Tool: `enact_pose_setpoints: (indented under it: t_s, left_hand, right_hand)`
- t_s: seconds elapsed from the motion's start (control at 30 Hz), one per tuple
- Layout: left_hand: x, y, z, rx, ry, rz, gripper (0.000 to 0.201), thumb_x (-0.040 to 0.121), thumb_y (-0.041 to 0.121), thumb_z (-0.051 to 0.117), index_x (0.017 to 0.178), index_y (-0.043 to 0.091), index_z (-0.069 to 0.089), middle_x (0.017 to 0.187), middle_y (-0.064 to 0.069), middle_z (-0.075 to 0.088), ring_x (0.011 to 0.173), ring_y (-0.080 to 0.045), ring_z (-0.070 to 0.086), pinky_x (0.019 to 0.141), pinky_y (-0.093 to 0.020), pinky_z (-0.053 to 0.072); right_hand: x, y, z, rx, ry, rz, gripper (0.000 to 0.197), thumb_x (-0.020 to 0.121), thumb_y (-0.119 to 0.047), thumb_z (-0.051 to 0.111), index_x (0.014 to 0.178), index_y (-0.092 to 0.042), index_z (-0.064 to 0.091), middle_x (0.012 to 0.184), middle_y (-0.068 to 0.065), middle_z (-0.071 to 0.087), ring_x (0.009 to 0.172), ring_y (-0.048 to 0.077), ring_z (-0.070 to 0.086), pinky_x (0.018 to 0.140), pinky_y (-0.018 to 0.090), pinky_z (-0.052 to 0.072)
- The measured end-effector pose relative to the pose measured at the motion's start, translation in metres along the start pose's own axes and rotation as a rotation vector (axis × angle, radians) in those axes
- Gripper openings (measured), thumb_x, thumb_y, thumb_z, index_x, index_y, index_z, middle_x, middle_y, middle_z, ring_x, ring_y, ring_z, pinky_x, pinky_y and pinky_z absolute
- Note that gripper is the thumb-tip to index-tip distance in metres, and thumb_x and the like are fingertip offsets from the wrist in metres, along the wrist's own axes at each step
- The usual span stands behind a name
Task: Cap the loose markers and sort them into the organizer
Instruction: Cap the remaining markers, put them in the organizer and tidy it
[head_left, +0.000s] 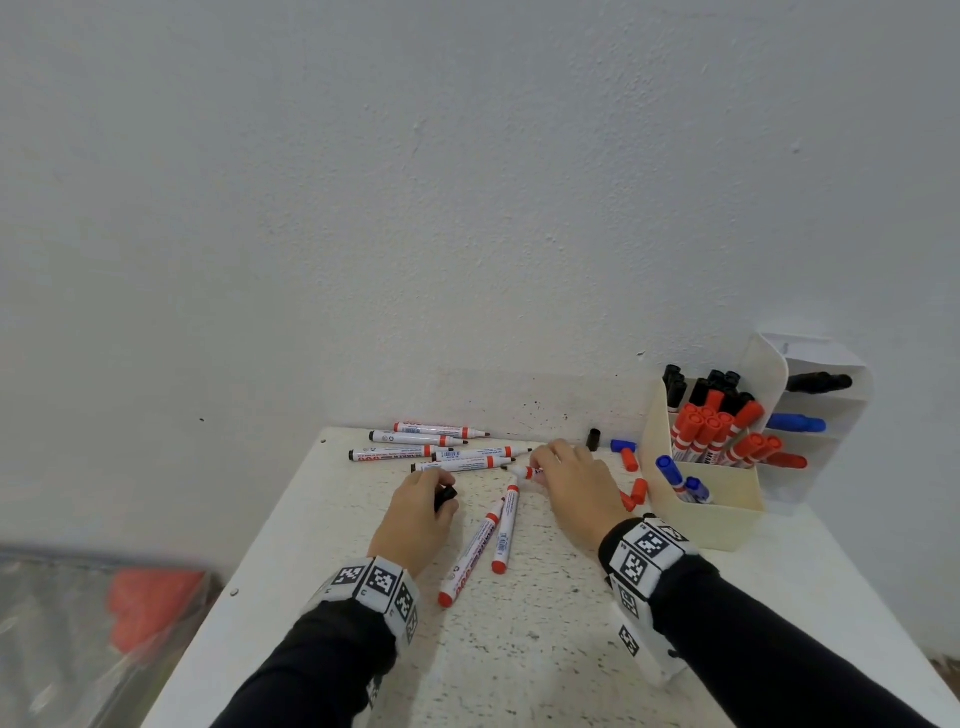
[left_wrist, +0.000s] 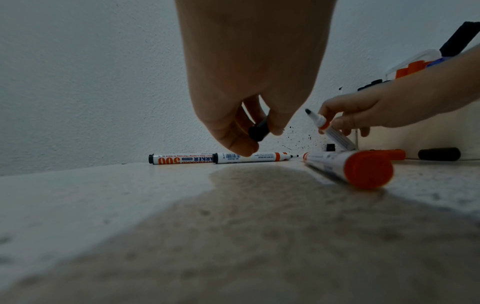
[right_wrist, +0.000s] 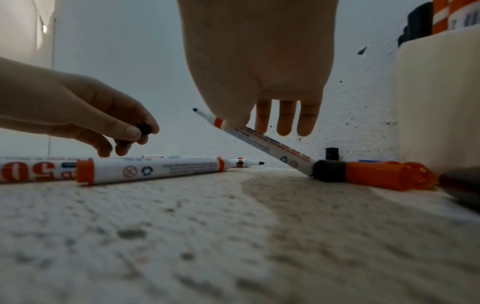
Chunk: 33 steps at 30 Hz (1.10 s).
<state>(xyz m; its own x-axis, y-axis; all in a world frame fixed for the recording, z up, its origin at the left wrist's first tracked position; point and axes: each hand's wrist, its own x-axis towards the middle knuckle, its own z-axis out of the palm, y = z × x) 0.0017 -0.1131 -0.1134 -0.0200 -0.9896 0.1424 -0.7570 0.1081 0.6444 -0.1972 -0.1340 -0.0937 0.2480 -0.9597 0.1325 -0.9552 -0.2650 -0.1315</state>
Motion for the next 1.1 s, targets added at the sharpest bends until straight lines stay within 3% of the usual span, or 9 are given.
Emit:
enact_pose_setpoints:
  t_s: [0.1,0.27,0.43,0.53,0.6,0.83,0.93,1.1]
  left_hand:
    - [0.000,0.002,-0.001,0.003,0.006,-0.006,0.029,0.093,0.018,0.051,0.122,0.014,0.050,0.125,-0.004,0.052,0.111,-0.016,0.050,0.097,-0.023,0.039]
    - [0.000,0.004,-0.004,-0.046,0.082,0.013,0.023,0.092,0.016,0.054,0.114,0.012,0.053,0.111,-0.003,0.054,0.097,-0.010,0.048,0.086,-0.017,0.038]
    - [-0.005,0.012,-0.007,-0.172,0.111,0.051,0.020,0.091,0.009,0.054,0.110,0.012,0.055,0.098,0.003,0.057,0.090,-0.011,0.056,0.080,-0.017,0.044]
    - [-0.007,0.016,-0.009,-0.295,0.165,0.070,0.016,0.086,0.008,0.061,0.090,0.020,0.052,0.090,0.005,0.057,0.082,-0.012,0.059,0.074,-0.017,0.049]
    - [-0.009,0.017,-0.009,-0.363,0.148,0.075,0.025,0.085,0.009,0.063,0.080,0.027,0.047,0.085,0.006,0.059,0.080,-0.011,0.061,0.071,-0.018,0.050]
    - [-0.010,0.019,-0.009,-0.460,0.137,0.077,0.025,0.087,0.009,0.060,0.081,0.028,0.046,0.086,0.007,0.063,0.083,-0.007,0.065,0.070,-0.021,0.053]
    - [-0.010,0.020,-0.008,-0.495,0.140,0.072,0.022,0.088,0.007,0.059,0.080,0.025,0.048,0.085,0.006,0.065,0.080,-0.007,0.066,0.071,-0.026,0.056]
    - [-0.009,0.023,-0.005,-0.526,0.152,0.065,0.024,0.088,0.006,0.059,0.082,0.027,0.048,0.088,0.003,0.064,0.079,-0.011,0.067,0.070,-0.025,0.057]
  right_hand:
    - [0.000,-0.011,-0.005,0.049,0.010,-0.027,0.034,0.095,-0.010,0.037,0.127,-0.021,0.037,0.124,0.000,0.053,0.113,0.020,0.046,0.099,0.038,0.033]
    - [-0.005,-0.022,-0.007,0.148,-0.031,-0.023,0.027,0.099,-0.021,0.035,0.126,-0.024,0.039,0.122,0.000,0.051,0.109,0.018,0.050,0.100,0.039,0.032]
    - [-0.013,-0.023,-0.006,0.238,-0.023,-0.022,0.025,0.100,-0.024,0.032,0.124,-0.025,0.042,0.120,-0.004,0.050,0.104,0.015,0.052,0.100,0.037,0.032]
    - [-0.018,-0.026,-0.007,0.293,-0.021,-0.031,0.024,0.100,-0.026,0.030,0.121,-0.024,0.043,0.118,-0.005,0.049,0.100,0.013,0.052,0.099,0.036,0.032]
    - [-0.020,-0.028,-0.008,0.294,-0.018,-0.037,0.024,0.100,-0.027,0.030,0.119,-0.024,0.043,0.116,-0.005,0.050,0.099,0.012,0.052,0.098,0.036,0.032]
    - [-0.022,-0.028,-0.013,0.396,-0.023,-0.032,0.025,0.100,-0.027,0.031,0.120,-0.022,0.046,0.115,-0.007,0.050,0.095,0.007,0.049,0.100,0.034,0.030]
    - [-0.024,-0.025,-0.014,0.424,-0.011,-0.031,0.024,0.100,-0.026,0.031,0.118,-0.022,0.046,0.106,-0.011,0.046,0.089,0.005,0.045,0.099,0.034,0.030]
    - [-0.024,-0.020,-0.012,0.424,0.012,-0.036,0.021,0.100,-0.026,0.033,0.114,-0.022,0.047,0.098,-0.014,0.045,0.084,0.005,0.046,0.099,0.035,0.032]
